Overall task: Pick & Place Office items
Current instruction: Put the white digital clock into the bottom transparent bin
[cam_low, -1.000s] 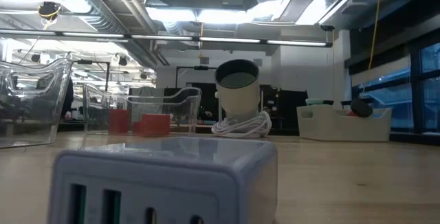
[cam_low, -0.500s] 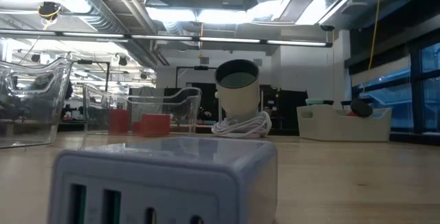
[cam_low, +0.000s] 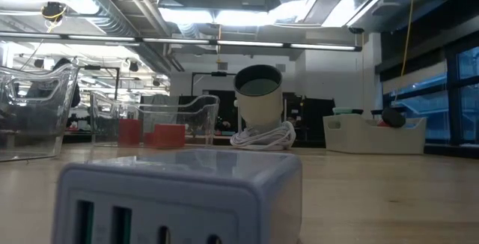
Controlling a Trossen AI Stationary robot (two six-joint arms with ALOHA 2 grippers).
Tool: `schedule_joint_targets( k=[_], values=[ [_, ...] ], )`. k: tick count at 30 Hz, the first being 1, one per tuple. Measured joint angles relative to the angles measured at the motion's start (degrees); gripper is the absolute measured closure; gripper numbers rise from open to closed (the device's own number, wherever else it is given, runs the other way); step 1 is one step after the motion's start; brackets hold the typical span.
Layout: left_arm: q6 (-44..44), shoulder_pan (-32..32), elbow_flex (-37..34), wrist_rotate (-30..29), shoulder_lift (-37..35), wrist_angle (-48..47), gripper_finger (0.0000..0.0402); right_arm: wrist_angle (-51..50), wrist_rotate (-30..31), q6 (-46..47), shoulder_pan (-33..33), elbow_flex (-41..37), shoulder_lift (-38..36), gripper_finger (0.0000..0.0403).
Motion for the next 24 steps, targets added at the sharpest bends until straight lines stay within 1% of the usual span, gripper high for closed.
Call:
schedule_joint_targets(
  k=[3,5,8,12,14,16,18,20,22,24],
  values=[
    [-0.1,0.1,0.0,0.1,0.0,0.0,0.0384,0.5,0.3,0.1,-0.1,0.0,0.0,0.0204],
    [-0.1,0.0,0.0,0.1,0.0,-0.1,0.0395,0.4,0.7,0.2,-0.2,0.0,0.0,0.0212],
    [0.1,0.0,0.0,-1.6,0.0,-0.2,0.0399,0.4,0.7,0.2,-0.2,0.0,0.0,0.0249],
    [0.6,0.0,0.0,-7.4,0.0,-0.4,0.0393,0.0,0.5,0.2,-0.2,0.0,0.0,0.0317],
    [-0.1,0.0,0.0,-7.8,0.0,-0.7,0.0387,-0.6,0.1,0.0,-0.2,0.0,0.0,0.0346],
    [-1.9,-0.2,0.0,-7.3,0.0,-1.9,0.0381,-1.5,0.1,0.0,-0.2,0.0,0.0,0.0365],
    [-5.1,-0.6,0.0,-7.3,0.0,-3.5,0.0374,-2.7,0.0,0.0,-0.2,0.0,0.0,0.0371],
    [-9.5,-0.6,0.0,-7.3,0.0,-5.7,0.0366,-3.3,0.1,0.0,-0.2,0.0,0.0,0.0368],
    [-15.0,-0.6,0.0,-7.2,0.0,-8.2,0.0354,-3.7,0.1,-0.4,-0.2,0.0,0.0,0.0354],
    [-21.0,-0.5,0.0,-6.3,0.0,-10.8,0.0337,-4.1,0.1,-1.7,-0.2,0.0,0.0,0.0332]
  ],
)
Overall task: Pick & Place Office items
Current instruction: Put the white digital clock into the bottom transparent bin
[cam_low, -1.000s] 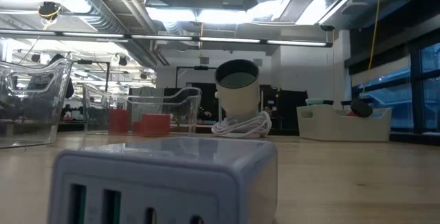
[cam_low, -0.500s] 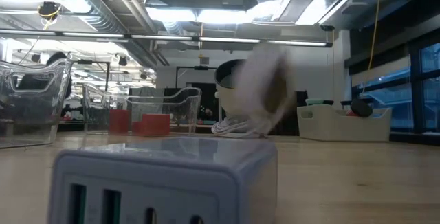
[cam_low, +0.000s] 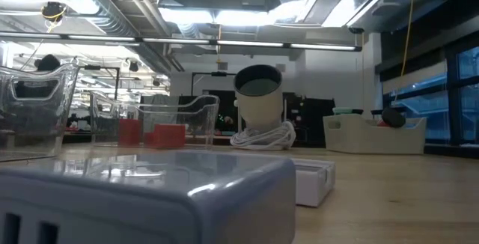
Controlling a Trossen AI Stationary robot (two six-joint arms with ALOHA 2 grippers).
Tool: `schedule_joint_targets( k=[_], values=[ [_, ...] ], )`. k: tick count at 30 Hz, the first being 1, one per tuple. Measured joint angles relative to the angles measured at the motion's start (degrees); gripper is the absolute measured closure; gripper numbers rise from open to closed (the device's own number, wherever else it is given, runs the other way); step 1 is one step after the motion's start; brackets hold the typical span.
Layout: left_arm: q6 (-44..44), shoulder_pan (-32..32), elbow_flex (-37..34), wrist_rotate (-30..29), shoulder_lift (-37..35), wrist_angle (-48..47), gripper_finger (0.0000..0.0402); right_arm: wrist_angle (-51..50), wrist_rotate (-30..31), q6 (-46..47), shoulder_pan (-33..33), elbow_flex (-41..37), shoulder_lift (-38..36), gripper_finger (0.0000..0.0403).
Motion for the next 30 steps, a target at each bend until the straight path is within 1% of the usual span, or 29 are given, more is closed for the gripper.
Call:
schedule_joint_targets(
  k=[3,5,8,11,14,16,18,20,23,24,27,30],
  values=[
    [-9.6,0.6,0.0,4.9,0.0,-3.5,0.0304,-0.2,0.0,-1.7,0.0,0.0,0.0,0.0289],
    [-15.7,1.2,0.0,8.5,0.3,-4.1,0.0277,-0.3,0.0,-3.5,0.0,0.0,0.0,0.0257],
    [-21.7,1.9,0.0,11.5,2.0,-4.2,0.0231,-1.3,0.0,-6.5,0.0,0.0,0.0,0.0212],
    [-27.7,2.3,0.0,12.4,4.8,-3.8,0.0183,-3.0,0.0,-7.6,0.0,0.0,0.0,0.0175],
    [-35.7,2.6,0.0,12.3,8.1,-3.5,0.0142,-5.2,0.0,-7.7,0.0,0.0,0.0,0.0148],
    [-42.1,2.9,0.0,12.3,10.3,-1.3,0.0121,-6.7,0.0,-8.7,0.0,0.0,0.0,0.0136],
    [-46.4,3.0,0.0,12.3,12.7,1.7,0.0108,-8.3,0.0,-9.5,0.0,0.0,0.0,0.0129],
    [-48.3,3.0,0.0,12.3,15.3,6.6,0.0102,-9.7,0.0,-10.3,0.0,0.0,0.0,0.0125],
    [-47.8,3.0,0.3,12.7,19.1,13.9,0.0101,-12.0,0.0,-10.4,0.0,0.0,0.0,0.0123],
    [-47.2,3.0,1.0,12.7,20.3,14.3,0.0101,-12.7,0.0,-10.4,0.0,0.0,0.0,0.0123],
    [-44.7,3.0,4.8,11.0,23.9,12.1,0.0102,-14.6,0.1,-10.4,0.0,0.0,0.0,0.0124],
    [-43.5,2.9,9.8,9.7,27.2,6.8,0.0101,-15.8,1.1,-10.0,0.3,0.0,0.0,0.0124]
  ],
)
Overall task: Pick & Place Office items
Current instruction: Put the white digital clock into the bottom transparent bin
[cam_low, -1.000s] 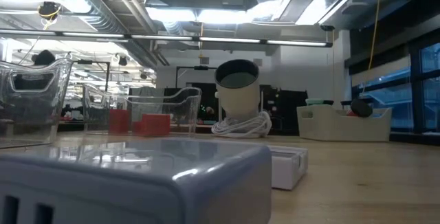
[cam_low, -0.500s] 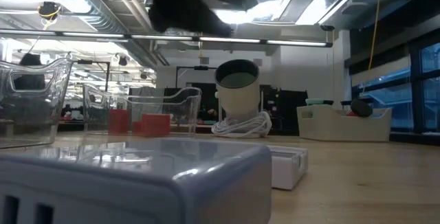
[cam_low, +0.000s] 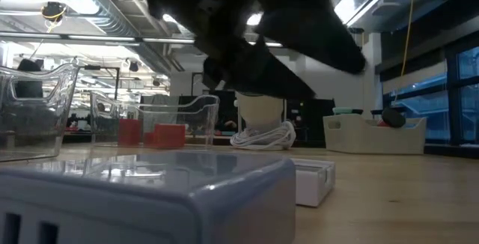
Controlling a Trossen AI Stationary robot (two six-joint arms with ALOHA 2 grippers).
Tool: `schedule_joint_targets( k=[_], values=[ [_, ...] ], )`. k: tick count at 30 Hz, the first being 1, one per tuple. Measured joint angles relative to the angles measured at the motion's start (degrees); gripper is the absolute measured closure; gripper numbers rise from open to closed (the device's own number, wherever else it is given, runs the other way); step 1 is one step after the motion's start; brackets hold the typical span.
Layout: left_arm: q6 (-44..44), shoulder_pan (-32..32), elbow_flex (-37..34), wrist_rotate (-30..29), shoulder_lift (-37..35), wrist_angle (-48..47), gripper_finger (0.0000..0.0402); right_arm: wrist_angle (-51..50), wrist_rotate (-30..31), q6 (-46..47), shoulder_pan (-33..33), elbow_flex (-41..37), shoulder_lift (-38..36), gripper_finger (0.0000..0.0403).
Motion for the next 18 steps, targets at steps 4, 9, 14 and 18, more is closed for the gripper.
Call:
schedule_joint_targets(
  k=[4,9,14,18],
  values=[
    [0.6,0.0,7.5,-1.8,3.7,-10.9,0.0100,-0.5,0.7,1.3,0.2,0.0,0.0,0.0124],
    [-3.3,-0.3,14.4,-2.4,5.9,-23.7,0.0100,-0.6,0.9,1.4,0.1,0.0,0.0,0.0124],
    [-7.0,-0.7,15.7,-2.1,7.0,-26.3,0.0100,-0.6,0.9,1.4,0.1,0.0,0.0,0.0124],
    [-7.9,-1.3,15.6,-1.2,8.2,-26.3,0.0100,-0.6,0.9,1.6,0.1,0.0,0.0,0.0124]
  ],
)
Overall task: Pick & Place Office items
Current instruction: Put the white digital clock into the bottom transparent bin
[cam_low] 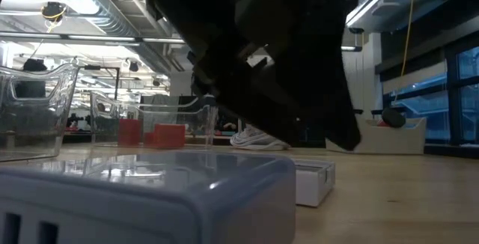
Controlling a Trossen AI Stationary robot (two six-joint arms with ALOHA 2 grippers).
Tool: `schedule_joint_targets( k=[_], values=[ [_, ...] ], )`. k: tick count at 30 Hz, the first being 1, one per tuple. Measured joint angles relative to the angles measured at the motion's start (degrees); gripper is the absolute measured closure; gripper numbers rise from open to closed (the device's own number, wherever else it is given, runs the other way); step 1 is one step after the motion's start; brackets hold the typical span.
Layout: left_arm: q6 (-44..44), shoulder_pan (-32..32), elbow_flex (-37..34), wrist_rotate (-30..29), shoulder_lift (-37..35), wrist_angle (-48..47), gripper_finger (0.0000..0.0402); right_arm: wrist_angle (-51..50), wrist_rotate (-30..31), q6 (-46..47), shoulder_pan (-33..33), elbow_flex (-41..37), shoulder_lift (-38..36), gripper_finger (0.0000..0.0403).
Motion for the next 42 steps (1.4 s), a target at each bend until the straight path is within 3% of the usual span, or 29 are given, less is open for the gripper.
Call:
schedule_joint_targets(
  k=[11,20,26,37,42],
  values=[
    [-1.6,-1.3,0.0,0.8,1.7,-2.1,0.0100,0.1,0.0,1.5,0.0,0.0,0.0,0.0124],
    [4.0,-1.1,0.2,2.6,1.6,-7.3,0.0123,0.1,0.0,2.6,0.0,0.0,0.0,0.0124],
    [5.5,0.1,0.2,8.5,1.5,-7.6,0.0178,0.1,0.0,3.0,0.0,0.0,0.0,0.0124],
    [13.4,0.1,-0.1,14.1,0.3,-5.8,0.0332,0.1,0.0,3.0,0.0,0.0,0.0,0.0124],
    [14.8,0.1,-0.4,16.9,-4.9,-11.5,0.0357,0.0,0.0,4.7,0.0,0.0,0.0,0.0124]
  ],
)
